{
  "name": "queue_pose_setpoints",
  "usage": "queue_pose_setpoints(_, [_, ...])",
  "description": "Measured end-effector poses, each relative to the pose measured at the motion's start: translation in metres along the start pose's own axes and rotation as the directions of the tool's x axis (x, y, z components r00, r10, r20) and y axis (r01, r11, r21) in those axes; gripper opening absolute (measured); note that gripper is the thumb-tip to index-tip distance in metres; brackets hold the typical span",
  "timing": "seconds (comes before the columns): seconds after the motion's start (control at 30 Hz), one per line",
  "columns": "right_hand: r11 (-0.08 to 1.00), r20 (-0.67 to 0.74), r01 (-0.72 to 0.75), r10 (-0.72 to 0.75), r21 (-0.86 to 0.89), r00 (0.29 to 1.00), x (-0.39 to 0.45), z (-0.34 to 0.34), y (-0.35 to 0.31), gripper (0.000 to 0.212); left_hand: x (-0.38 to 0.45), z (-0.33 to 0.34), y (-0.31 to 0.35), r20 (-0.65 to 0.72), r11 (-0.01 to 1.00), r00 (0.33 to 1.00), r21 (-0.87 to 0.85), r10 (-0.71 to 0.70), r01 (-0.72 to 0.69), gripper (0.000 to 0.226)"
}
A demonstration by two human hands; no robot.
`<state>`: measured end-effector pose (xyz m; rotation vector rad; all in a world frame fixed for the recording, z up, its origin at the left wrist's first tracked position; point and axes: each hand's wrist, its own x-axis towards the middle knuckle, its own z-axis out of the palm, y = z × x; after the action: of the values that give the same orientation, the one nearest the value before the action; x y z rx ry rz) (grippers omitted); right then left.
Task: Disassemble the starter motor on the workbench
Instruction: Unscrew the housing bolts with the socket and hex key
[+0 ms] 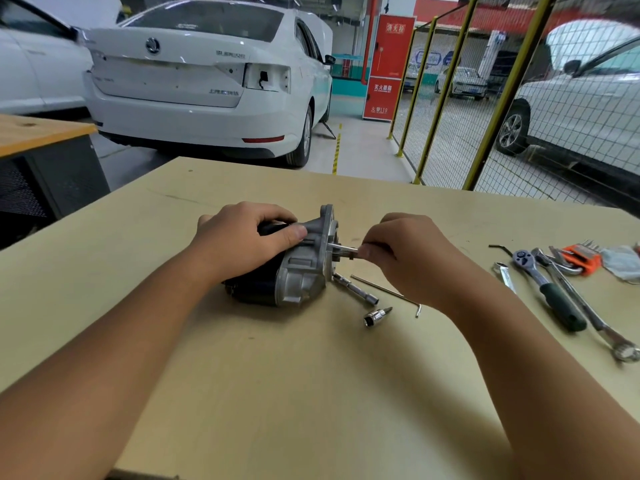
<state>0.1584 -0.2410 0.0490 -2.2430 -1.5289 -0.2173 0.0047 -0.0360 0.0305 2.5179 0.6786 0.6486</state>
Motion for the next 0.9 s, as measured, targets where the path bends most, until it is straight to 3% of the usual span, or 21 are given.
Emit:
queue_pose_setpoints(0.3, [0.998,-0.064,-0.038,0.035,-0.050,0.997,-0.001,-0.001,-0.004,0.013,-0.001,-0.001,-0.001,0.025,1.000,1.000,-0.001,0.006,-0.006,0.059])
queue_pose_setpoints(0.47, [0.995,-0.047,-0.047,0.051,0.094,0.998,-0.003,0.001,-0.002,0.013,0.000,0.000,-0.001,0.007,1.000,1.000,0.014,0.014,-0.014,0.066])
queue_pose_setpoints(0.6, [1.000,-0.043,-0.001,0.002,0.015,0.999,-0.001,-0.001,-0.005,0.018,0.001,0.002,-0.002,-0.008,1.000,1.000,0.017,0.014,-0.014,0.062])
queue_pose_setpoints(0.77, [0.980,-0.093,-0.014,-0.004,-0.201,0.996,-0.006,-0.003,-0.011,0.010,0.001,0.002,-0.004,0.007,1.000,1.000,0.018,0.019,-0.019,0.069])
queue_pose_setpoints(0.9, [0.997,-0.083,-0.011,0.005,-0.073,0.997,-0.005,-0.001,-0.011,0.011,0.001,0.002,-0.007,0.014,1.000,1.000,0.010,0.019,-0.019,0.067])
